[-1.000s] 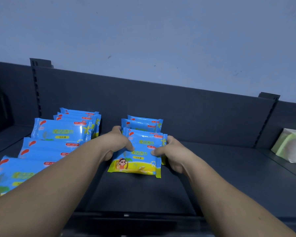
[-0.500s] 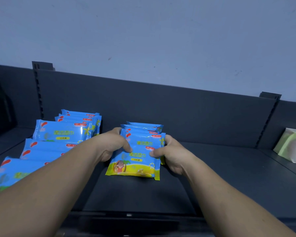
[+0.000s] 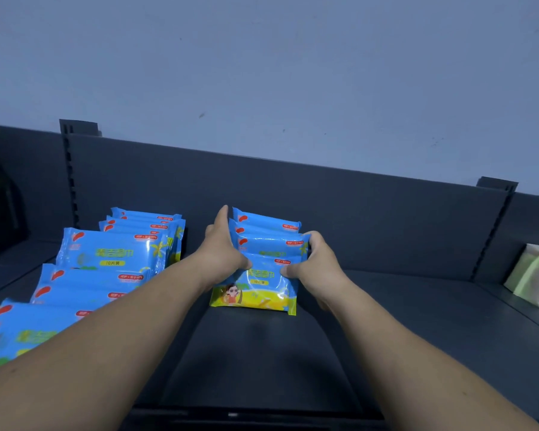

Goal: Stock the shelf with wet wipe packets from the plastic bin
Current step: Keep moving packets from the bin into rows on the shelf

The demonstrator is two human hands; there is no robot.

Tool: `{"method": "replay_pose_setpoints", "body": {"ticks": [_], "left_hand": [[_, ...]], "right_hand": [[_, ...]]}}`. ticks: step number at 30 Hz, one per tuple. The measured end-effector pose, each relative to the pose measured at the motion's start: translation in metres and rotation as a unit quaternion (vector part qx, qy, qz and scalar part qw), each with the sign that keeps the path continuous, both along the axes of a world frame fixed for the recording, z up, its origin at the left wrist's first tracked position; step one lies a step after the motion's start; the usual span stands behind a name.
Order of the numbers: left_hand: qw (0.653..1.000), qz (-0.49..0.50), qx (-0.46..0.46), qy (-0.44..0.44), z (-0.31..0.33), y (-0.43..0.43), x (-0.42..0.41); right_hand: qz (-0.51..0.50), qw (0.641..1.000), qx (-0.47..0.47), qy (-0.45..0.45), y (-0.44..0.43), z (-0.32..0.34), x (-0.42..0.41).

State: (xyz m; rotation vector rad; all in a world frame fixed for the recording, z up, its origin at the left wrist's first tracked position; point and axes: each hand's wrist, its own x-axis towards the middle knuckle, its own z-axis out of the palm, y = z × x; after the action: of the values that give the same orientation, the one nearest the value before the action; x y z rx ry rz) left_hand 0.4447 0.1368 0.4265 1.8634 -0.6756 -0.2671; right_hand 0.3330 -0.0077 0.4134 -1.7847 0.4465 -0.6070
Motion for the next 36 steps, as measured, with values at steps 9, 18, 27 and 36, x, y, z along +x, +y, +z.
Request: {"method": "replay_pose_setpoints", "body": {"ticks": [9, 18, 27, 36], "left_hand": [[0.991, 0.071, 0.108, -0.023, -0.012, -0.009, 0.013], [0.977, 0.017, 0.210, 0.034, -0.011, -0.002, 0.005], [0.976, 0.041, 0.165, 0.137, -0.012, 0.008, 0.013], [0.994, 0.089, 0.058, 0.029, 0.004, 0.006, 0.016]], "right_hand": [[-0.027, 0.999, -0.020, -0.006, 0.000, -0.006, 0.009], [0.009, 0.994, 0.009, 0.109, -0.001, -0.013, -0.003], [-0.043, 0.998, 0.039, 0.035, -0.001, -0.013, 0.006], [-0.059, 0.992, 0.045, 0.101, -0.001, -0.002, 0.008]]}}
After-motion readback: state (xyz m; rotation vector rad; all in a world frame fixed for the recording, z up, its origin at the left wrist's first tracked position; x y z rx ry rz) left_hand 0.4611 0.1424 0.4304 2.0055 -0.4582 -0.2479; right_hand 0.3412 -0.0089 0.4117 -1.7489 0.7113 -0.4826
